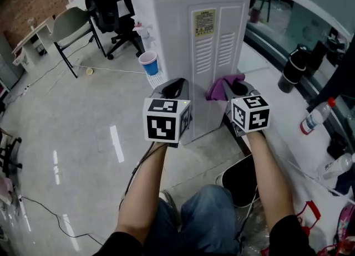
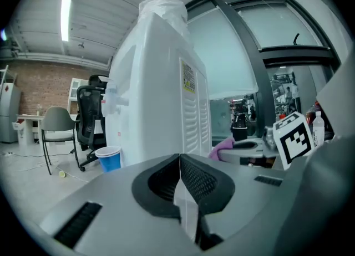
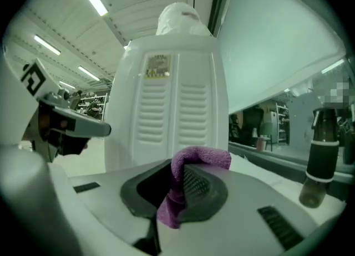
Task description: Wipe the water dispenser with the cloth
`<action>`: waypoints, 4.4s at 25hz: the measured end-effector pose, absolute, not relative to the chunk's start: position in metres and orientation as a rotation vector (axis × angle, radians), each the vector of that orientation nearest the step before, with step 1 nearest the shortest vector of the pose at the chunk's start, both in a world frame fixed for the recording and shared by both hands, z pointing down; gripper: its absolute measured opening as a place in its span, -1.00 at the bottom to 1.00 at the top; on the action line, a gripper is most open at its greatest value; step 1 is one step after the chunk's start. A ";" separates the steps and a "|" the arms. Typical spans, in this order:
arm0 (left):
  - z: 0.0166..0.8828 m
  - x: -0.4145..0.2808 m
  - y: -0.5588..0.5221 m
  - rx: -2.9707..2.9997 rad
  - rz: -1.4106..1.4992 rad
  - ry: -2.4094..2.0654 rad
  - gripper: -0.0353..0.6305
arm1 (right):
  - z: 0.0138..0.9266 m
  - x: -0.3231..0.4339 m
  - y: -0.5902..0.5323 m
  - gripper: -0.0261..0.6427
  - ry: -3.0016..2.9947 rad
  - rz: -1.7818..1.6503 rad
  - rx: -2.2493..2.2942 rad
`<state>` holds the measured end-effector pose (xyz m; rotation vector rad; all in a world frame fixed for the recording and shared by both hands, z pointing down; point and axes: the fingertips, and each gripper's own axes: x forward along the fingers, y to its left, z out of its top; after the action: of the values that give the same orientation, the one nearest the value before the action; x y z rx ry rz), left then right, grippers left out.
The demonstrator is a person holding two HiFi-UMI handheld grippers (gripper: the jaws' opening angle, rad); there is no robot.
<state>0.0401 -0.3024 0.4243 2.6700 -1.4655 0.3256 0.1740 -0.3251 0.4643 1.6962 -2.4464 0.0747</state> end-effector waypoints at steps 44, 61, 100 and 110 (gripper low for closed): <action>0.383 -0.008 -0.288 2.639 0.225 -1.583 -0.81 | 0.207 0.107 -0.315 -0.83 -2.722 -0.414 1.693; 0.405 -0.007 -0.287 2.654 0.229 -1.584 -0.81 | 0.314 0.111 -0.324 -0.83 -2.676 -0.216 1.683; 0.449 -0.006 -0.291 2.639 0.360 -1.589 -0.81 | 0.642 0.112 -0.329 -0.83 -2.455 0.469 1.690; 0.445 -0.006 -0.291 2.642 0.363 -1.597 -0.81 | 0.689 0.118 -0.324 -0.83 -2.378 0.533 1.654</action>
<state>-0.0062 -0.2908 0.4449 2.6416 -1.5974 0.3631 0.1177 -0.3241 0.6889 1.6535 -2.3776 0.5327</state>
